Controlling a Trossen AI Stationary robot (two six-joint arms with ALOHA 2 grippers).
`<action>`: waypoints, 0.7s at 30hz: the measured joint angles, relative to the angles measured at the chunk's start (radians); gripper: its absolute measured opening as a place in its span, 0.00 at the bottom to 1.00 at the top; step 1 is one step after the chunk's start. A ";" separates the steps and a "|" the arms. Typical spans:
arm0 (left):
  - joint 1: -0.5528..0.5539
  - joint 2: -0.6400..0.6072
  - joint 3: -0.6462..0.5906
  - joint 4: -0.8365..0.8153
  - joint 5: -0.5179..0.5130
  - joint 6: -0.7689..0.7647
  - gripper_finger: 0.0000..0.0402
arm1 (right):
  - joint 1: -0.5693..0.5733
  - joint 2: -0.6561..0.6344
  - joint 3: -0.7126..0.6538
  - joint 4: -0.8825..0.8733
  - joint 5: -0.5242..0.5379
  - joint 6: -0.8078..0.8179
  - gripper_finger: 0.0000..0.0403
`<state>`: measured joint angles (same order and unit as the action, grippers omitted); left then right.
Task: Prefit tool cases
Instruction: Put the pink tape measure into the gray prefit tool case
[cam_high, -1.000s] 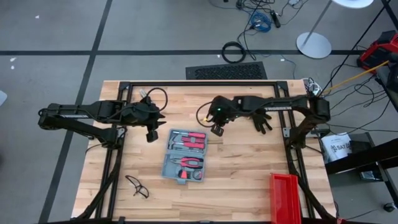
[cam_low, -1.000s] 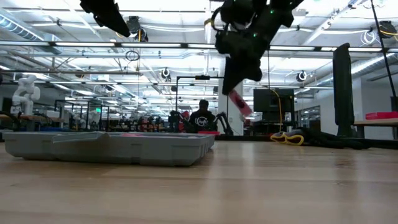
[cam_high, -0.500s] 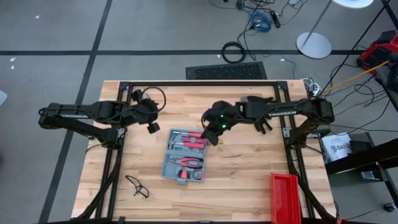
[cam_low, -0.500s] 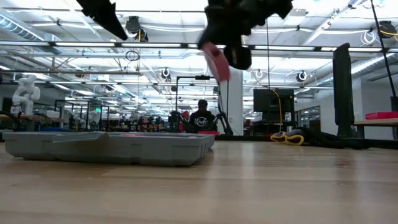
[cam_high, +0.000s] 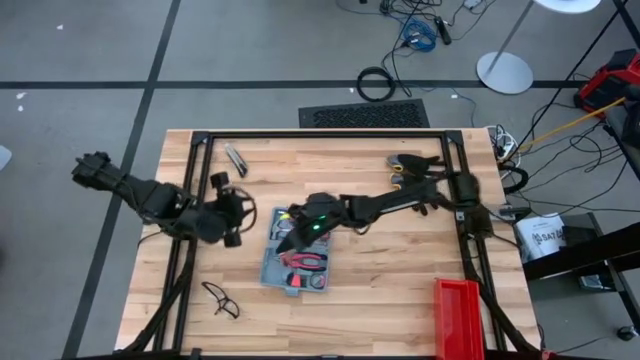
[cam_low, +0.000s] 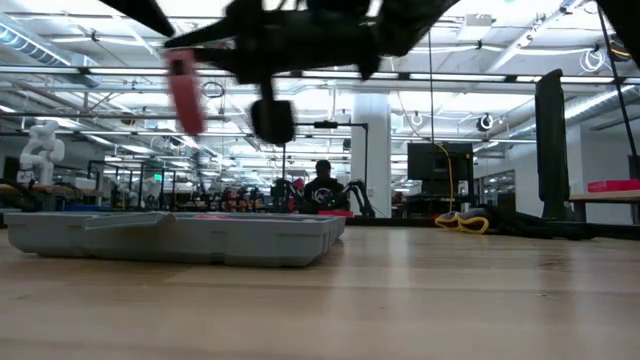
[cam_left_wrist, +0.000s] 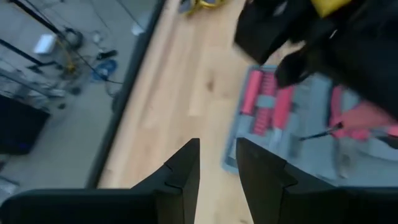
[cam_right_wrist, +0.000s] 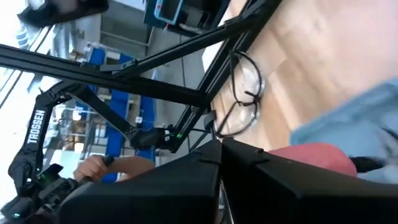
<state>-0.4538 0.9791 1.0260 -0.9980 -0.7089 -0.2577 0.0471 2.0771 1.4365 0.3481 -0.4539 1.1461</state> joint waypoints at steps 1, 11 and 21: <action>-0.032 0.000 0.000 -0.022 -0.002 -0.044 0.28 | 0.003 0.036 0.043 0.000 -0.011 0.014 0.00; -0.296 0.028 0.000 -0.086 -0.013 -0.342 0.28 | 0.032 0.214 0.352 -0.382 -0.087 0.049 0.00; -0.403 0.138 0.000 -0.093 -0.109 -0.392 0.28 | -0.042 0.221 0.348 -0.513 -0.018 -0.016 0.00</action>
<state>-0.8572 1.1168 1.0256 -1.0910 -0.8180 -0.6495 0.0052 2.2986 1.7847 -0.1648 -0.4724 1.1306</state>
